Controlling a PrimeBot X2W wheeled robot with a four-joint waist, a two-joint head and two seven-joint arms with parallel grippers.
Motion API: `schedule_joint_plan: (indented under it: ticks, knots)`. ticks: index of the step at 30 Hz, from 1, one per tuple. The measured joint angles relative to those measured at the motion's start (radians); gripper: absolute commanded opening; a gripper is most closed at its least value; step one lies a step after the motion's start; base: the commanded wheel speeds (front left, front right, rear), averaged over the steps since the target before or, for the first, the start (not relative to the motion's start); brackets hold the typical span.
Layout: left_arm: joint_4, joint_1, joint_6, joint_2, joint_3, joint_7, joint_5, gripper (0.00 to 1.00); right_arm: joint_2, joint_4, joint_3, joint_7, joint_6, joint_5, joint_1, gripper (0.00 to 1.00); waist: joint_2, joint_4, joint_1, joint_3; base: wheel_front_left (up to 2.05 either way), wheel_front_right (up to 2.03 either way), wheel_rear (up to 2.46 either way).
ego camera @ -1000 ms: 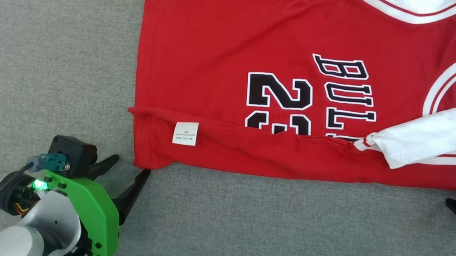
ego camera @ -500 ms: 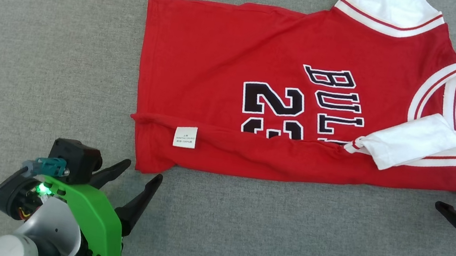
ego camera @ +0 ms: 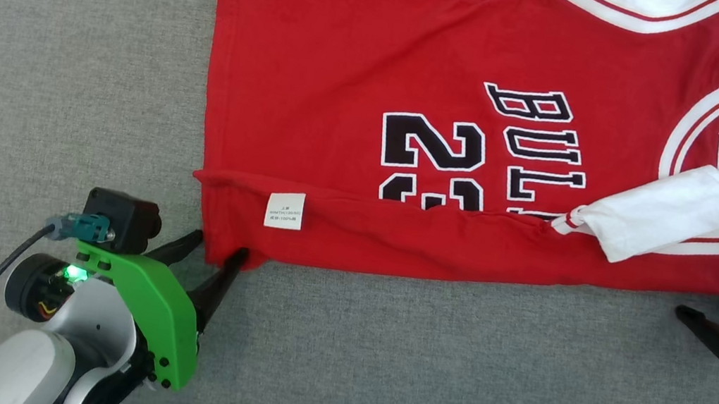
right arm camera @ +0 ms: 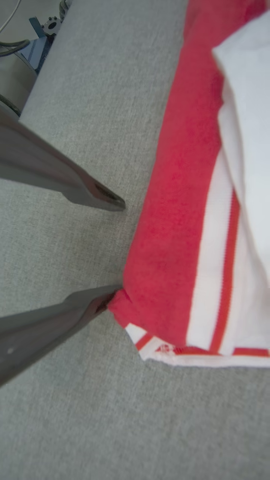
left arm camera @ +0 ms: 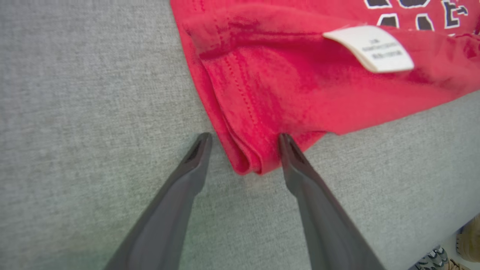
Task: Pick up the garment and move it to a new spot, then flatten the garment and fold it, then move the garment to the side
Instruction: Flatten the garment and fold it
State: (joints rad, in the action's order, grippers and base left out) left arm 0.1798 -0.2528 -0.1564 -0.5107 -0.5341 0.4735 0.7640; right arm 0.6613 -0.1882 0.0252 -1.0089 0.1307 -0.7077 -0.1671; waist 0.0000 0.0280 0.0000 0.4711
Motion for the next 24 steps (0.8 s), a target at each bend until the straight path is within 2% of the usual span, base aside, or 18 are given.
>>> schedule_joint_plan:
  ticks: [1,2,4,5,14,24]
  knots:
    - [-0.009,-0.007,0.007,0.002,-0.001,-0.002,0.000,0.00,-0.002,0.006,0.000,0.003,0.000,0.001,-0.005,1.00,0.0000,0.000,0.0000,0.002,0.00,0.00,0.00]
    - [-0.021,-0.014,0.010,0.007,0.000,-0.011,0.000,0.00,-0.006,0.012,0.002,0.008,0.000,0.004,-0.010,0.78,0.0000,0.000,0.0000,0.004,0.00,0.00,0.00]
    - [-0.037,-0.025,0.026,0.019,-0.007,-0.013,0.009,0.00,-0.012,0.023,0.005,0.014,0.000,0.007,-0.020,0.08,0.0000,0.000,0.0000,0.004,0.00,0.00,0.00]
    - [-0.042,-0.027,0.030,0.023,-0.009,-0.013,0.011,0.00,-0.014,0.027,0.007,0.018,0.000,0.007,-0.023,0.00,0.0000,0.000,0.0000,0.003,0.00,0.00,0.00]
    - [-0.054,0.004,0.058,0.011,0.004,-0.017,0.065,0.00,-0.014,0.030,0.008,0.072,0.000,-0.048,-0.003,0.00,0.0000,-0.003,0.0000,-0.045,0.00,0.00,0.00]
    - [0.015,0.119,0.046,-0.039,0.046,-0.030,0.119,0.00,0.008,0.006,-0.024,0.156,0.000,-0.091,0.126,0.00,0.0000,-0.019,0.0000,-0.117,0.00,0.00,0.00]
